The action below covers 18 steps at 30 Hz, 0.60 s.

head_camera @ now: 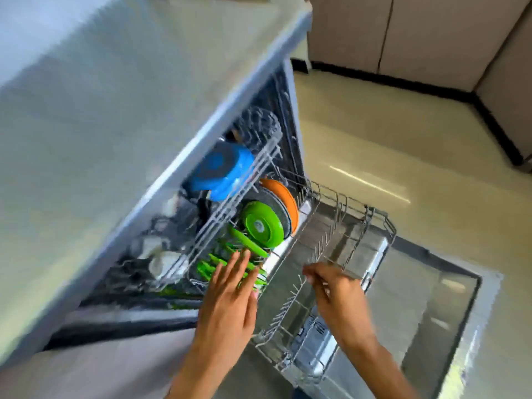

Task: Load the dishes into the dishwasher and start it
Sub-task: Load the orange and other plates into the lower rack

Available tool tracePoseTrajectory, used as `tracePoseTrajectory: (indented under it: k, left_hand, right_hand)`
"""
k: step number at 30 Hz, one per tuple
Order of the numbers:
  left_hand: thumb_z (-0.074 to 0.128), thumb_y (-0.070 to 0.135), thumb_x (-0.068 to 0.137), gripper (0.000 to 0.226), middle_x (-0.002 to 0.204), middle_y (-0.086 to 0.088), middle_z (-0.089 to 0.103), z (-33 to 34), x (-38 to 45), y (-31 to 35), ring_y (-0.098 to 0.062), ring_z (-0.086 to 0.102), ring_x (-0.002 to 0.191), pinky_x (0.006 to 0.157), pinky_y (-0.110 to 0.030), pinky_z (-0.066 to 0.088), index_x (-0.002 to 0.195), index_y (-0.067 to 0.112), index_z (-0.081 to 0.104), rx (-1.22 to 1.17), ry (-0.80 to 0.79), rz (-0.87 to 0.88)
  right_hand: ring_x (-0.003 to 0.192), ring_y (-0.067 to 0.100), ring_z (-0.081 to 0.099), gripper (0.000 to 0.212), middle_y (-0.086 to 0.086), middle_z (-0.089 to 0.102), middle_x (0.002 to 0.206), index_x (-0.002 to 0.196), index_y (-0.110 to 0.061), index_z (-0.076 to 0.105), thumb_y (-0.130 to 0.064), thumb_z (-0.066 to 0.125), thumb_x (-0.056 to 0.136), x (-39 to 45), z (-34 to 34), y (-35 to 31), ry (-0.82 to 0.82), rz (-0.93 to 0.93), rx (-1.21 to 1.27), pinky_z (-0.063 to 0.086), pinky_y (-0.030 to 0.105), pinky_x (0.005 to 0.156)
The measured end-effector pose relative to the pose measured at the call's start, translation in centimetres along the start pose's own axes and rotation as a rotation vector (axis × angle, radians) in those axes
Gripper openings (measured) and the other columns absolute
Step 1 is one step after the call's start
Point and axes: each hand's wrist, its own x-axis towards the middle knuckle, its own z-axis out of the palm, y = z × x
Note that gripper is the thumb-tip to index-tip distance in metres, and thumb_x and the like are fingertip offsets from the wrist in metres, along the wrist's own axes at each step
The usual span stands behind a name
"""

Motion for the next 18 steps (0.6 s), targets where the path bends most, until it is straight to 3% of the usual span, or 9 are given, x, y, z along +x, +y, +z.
tracePoseTrajectory:
  k: [4, 9, 13, 18]
  left_hand:
    - [0.028, 0.034, 0.099, 0.048, 0.142, -0.01, 0.047, -12.0, -11.2, 2.7, -0.025, 0.041, 0.13, 0.108, -0.037, 0.025, 0.126, 0.009, 0.059, -0.005, 0.118, -0.131]
    - [0.037, 0.027, 0.089, 0.045, 0.139, -0.012, 0.05, -23.2, -28.3, 4.8, -0.024, 0.039, 0.13, 0.113, -0.028, 0.015, 0.124, 0.009, 0.06, 0.059, 0.267, -0.504]
    - [0.022, 0.043, 0.1, 0.058, 0.134, -0.015, 0.054, -27.9, -40.3, 6.5, -0.026, 0.043, 0.126, 0.113, -0.024, 0.011, 0.119, 0.008, 0.064, 0.085, 0.423, -0.854]
    - [0.016, 0.046, 0.1, 0.065, 0.132, -0.016, 0.055, -29.4, -53.0, 9.0, -0.025, 0.039, 0.127, 0.113, -0.026, 0.01, 0.119, 0.005, 0.064, 0.164, 0.582, -1.208]
  right_hand:
    - [0.071, 0.023, 0.068, 0.016, -0.001, 0.072, 0.089, 0.099, -0.02, 0.07, -0.014, 0.06, 0.087, -6.6, -5.3, -11.7, -0.018, -0.224, -0.026, 0.052, 0.032, 0.059]
    - [0.074, 0.022, 0.066, 0.016, -0.001, 0.071, 0.088, 0.095, -0.022, 0.067, -0.019, 0.054, 0.086, -16.8, -6.8, -25.1, -0.114, -0.463, 0.059, 0.05, 0.031, 0.059]
    - [0.083, 0.015, 0.066, 0.022, -0.003, 0.07, 0.097, 0.102, -0.019, 0.067, -0.018, 0.053, 0.085, -24.0, -3.4, -33.5, -0.314, -0.785, 0.085, 0.046, 0.022, 0.071]
    - [0.091, 0.013, 0.063, 0.031, -0.003, 0.066, 0.108, 0.108, -0.018, 0.065, -0.024, 0.044, 0.086, -34.4, 1.8, -41.6, -0.565, -1.212, 0.147, 0.05, 0.021, 0.074]
